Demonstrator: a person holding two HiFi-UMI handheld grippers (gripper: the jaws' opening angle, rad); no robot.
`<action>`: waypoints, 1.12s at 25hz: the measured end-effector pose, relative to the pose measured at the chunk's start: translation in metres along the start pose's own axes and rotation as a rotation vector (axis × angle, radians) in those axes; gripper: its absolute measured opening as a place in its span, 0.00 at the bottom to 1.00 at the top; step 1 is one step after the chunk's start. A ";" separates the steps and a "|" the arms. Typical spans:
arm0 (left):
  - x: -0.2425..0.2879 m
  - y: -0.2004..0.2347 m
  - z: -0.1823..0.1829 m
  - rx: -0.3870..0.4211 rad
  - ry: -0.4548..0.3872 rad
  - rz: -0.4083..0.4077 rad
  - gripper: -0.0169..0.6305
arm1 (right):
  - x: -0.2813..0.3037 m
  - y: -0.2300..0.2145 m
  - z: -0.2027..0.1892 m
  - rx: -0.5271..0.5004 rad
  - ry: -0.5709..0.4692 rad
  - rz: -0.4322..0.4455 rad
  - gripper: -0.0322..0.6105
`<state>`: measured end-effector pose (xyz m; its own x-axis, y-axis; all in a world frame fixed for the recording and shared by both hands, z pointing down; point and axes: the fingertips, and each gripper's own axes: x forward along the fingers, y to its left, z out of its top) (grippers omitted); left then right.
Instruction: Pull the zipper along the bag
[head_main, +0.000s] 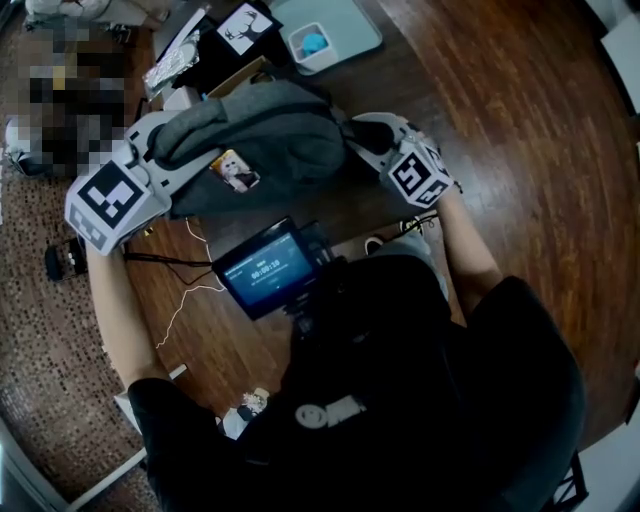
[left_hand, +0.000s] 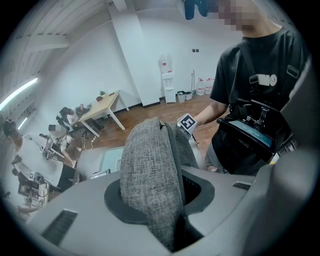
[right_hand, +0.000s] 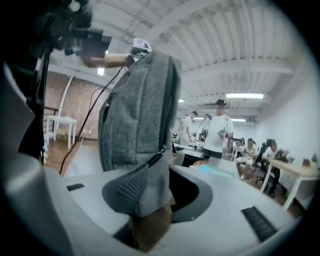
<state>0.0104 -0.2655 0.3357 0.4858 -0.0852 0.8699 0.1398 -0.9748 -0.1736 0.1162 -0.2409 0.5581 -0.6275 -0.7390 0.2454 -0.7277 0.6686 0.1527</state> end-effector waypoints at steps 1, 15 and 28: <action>0.000 -0.001 0.001 -0.003 -0.002 -0.001 0.24 | -0.001 -0.001 0.002 0.032 -0.010 0.012 0.33; 0.002 -0.002 0.003 -0.012 -0.006 -0.007 0.24 | 0.006 -0.014 0.003 -0.079 0.101 -0.115 0.35; -0.001 -0.003 0.000 -0.019 -0.004 0.003 0.24 | -0.012 -0.002 0.021 0.073 0.037 -0.167 0.35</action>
<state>0.0096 -0.2626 0.3355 0.4894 -0.0870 0.8677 0.1218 -0.9784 -0.1668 0.1194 -0.2352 0.5343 -0.4869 -0.8346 0.2578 -0.8398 0.5284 0.1246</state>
